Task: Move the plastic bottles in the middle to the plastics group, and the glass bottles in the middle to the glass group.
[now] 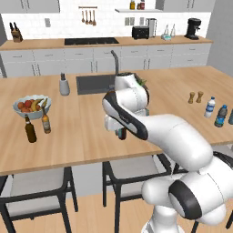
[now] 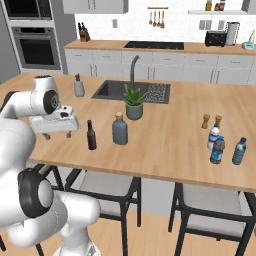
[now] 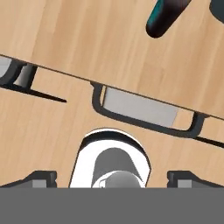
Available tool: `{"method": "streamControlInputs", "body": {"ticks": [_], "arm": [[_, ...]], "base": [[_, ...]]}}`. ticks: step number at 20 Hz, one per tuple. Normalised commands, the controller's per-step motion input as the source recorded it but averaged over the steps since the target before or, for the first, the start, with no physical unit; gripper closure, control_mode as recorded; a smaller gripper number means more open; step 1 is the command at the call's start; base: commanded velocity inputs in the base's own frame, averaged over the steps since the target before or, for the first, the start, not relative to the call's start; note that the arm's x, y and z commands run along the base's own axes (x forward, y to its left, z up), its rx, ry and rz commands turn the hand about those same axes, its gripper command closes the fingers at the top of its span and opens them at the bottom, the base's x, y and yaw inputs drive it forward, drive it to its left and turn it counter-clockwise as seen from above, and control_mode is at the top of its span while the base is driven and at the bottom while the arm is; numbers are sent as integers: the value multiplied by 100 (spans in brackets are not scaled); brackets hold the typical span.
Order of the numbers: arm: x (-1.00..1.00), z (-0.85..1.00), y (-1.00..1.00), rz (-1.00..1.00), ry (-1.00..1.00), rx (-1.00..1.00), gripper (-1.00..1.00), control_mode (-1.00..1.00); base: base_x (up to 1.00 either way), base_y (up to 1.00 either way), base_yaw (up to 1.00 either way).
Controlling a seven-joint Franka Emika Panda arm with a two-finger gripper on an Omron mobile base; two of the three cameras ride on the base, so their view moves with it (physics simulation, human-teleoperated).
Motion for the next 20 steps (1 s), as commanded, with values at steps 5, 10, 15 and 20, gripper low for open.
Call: {"method": "streamControlInputs", "body": {"ticks": [5,10,15,20], "arm": [[47,0,14,-13,1,14,-100,-100],[18,-2,-7,0,1,3,-100,-100],[3,-12,-22,0,-4,2,-100,-100],[-8,0,-3,0,-23,0,-100,-100]], "base": [[0,0,0],[0,0,0],[0,0,0],[0,0,0]]}}
